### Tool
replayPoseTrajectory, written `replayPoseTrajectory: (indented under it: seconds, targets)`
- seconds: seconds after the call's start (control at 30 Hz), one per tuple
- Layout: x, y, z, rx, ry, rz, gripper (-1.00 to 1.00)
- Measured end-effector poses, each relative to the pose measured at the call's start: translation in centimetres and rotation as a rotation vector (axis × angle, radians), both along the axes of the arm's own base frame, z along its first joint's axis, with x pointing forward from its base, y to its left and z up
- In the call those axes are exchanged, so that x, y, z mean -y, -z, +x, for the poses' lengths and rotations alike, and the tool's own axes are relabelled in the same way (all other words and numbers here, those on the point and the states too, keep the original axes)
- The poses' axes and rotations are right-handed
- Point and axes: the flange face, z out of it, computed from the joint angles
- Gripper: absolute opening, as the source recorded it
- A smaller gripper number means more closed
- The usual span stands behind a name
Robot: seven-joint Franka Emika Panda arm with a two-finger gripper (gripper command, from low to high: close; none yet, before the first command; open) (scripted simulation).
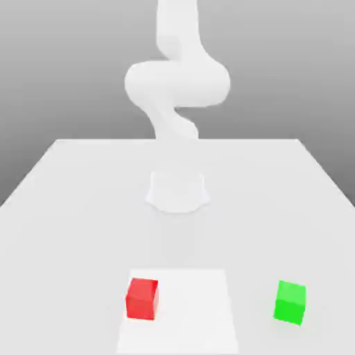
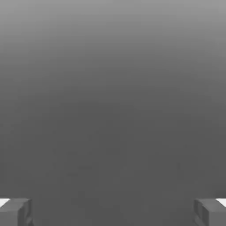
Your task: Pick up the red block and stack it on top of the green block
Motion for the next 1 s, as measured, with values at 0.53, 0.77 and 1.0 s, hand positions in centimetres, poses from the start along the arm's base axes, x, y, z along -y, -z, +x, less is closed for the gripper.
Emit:
replayPoseTrajectory:
  seconds: [0.53,0.77,1.0]
  targets:
    - [4.6,34.9,6.5,-0.539,0.076,0.029,0.00]
    - [5.7,47.0,2.9,-0.710,0.101,0.044,0.00]
    - [5.7,51.3,2.7,-0.716,0.101,0.044,-1.00]
